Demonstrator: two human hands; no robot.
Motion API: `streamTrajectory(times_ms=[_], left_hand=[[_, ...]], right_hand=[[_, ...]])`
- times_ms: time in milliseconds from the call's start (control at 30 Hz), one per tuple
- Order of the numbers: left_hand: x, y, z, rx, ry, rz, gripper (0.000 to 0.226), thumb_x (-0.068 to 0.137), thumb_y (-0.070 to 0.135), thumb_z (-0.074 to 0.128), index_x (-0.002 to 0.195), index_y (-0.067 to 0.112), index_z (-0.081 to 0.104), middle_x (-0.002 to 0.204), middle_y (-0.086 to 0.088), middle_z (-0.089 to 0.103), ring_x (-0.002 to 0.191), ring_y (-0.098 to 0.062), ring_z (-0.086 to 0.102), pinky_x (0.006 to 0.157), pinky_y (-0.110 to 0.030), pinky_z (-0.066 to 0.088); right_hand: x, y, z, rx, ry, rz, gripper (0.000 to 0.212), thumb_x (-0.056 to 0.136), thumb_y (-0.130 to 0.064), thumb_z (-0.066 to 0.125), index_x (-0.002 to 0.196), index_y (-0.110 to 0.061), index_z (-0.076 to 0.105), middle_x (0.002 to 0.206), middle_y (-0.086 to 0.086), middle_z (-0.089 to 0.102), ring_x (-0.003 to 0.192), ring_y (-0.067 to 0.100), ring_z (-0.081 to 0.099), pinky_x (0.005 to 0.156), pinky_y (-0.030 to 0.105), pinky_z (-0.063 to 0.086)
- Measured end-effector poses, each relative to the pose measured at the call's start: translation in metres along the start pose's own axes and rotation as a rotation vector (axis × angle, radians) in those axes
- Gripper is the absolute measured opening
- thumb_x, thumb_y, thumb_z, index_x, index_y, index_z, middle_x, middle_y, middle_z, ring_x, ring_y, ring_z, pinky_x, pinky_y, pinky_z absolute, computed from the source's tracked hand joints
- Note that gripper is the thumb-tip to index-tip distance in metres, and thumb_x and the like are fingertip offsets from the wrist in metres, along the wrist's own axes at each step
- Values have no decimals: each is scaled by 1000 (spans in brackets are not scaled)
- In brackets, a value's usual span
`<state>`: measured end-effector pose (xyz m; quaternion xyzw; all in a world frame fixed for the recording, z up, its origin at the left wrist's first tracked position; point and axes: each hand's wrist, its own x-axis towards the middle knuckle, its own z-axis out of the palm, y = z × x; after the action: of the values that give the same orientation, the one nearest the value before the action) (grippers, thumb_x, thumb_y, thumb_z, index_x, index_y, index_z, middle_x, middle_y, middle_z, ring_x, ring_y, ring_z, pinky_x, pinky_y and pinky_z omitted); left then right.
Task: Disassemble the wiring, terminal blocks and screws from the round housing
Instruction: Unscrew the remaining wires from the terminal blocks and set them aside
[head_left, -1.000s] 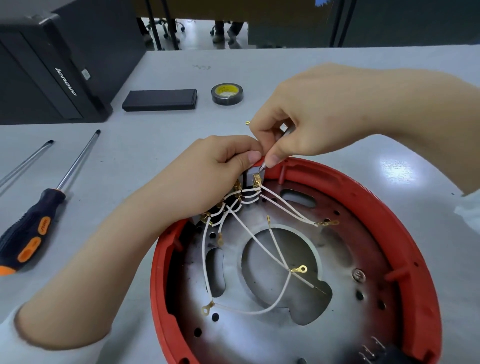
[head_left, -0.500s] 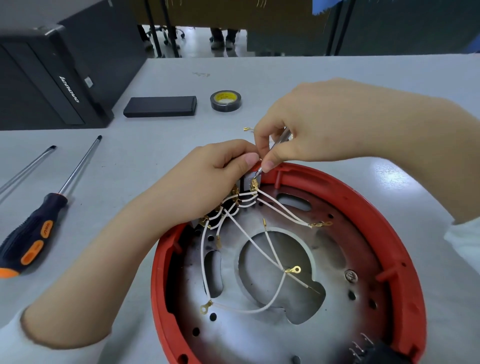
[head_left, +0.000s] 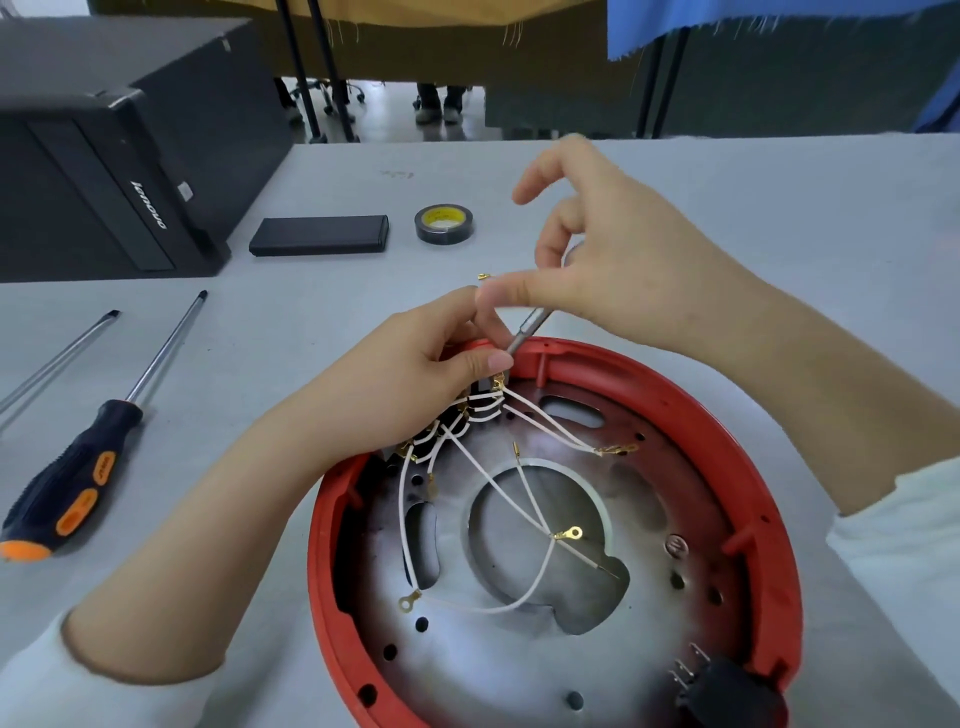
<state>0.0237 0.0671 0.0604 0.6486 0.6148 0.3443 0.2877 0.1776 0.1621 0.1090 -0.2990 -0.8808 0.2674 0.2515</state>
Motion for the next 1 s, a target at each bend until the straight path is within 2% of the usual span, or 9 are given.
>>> streamTrajectory(times_ms=[67,133,267,367,467,567,700,833,1000], left_hand=[[0,-1,0,-41,-8,-8,10,95,19,57,86,22,54,74,9,66,56,0,49,57,-10,37],[1,-2,0,-51,-20,-17,11,95,19,57,85,21,53,77,7,68,62,-4,53,61,-14,39],[1,-3,0,-65,-26,-32,10,95,18,57,86,21,53,75,12,66,60,-2,52,61,-13,39],[0,-1,0,-59,-25,-42,10,97,21,52,96,30,56,82,13,67,67,-3,56,63,-14,43],[-2,3,0,-45,-6,-51,23,102,26,41,101,41,59,96,3,70,85,-26,63,73,-34,50],[-2,8,0,-35,9,-58,29,103,24,39,97,38,64,94,-11,70,81,-41,60,68,-43,50],[1,7,1,0,40,-77,28,102,21,41,96,36,65,91,-14,70,67,-34,55,57,-30,46],[1,4,1,13,42,-79,26,102,20,41,106,26,66,95,-16,69,70,-23,60,67,-26,50],[2,2,2,34,72,-68,24,101,20,42,95,23,65,56,9,52,45,0,42,47,-10,35]], right_hand=[[-4,6,3,475,11,118,52,75,-28,81,115,-20,49,78,1,61,53,6,56,48,22,48],[-10,12,9,632,6,123,29,83,-17,73,110,-15,61,77,-2,59,59,10,58,50,24,50],[-19,16,25,438,13,14,15,99,-27,51,92,-23,63,55,-18,48,44,4,47,45,11,37],[-24,15,29,398,-4,-59,17,100,-34,44,88,-27,52,57,-6,45,43,6,40,45,12,33],[-28,15,28,320,46,-119,17,100,-37,42,87,-28,48,59,9,48,43,11,40,46,19,36],[-29,13,29,320,35,-143,18,100,-34,43,88,-22,48,61,10,50,43,12,42,48,22,39],[-30,12,31,255,29,-208,16,101,-29,43,85,-29,44,58,-4,48,46,8,45,53,20,40],[-31,12,31,229,25,-247,13,101,-28,42,88,-28,44,56,-15,47,50,7,47,54,13,35],[-32,12,30,109,47,-253,20,100,-36,43,94,-18,51,57,-10,47,53,12,46,53,21,36]])
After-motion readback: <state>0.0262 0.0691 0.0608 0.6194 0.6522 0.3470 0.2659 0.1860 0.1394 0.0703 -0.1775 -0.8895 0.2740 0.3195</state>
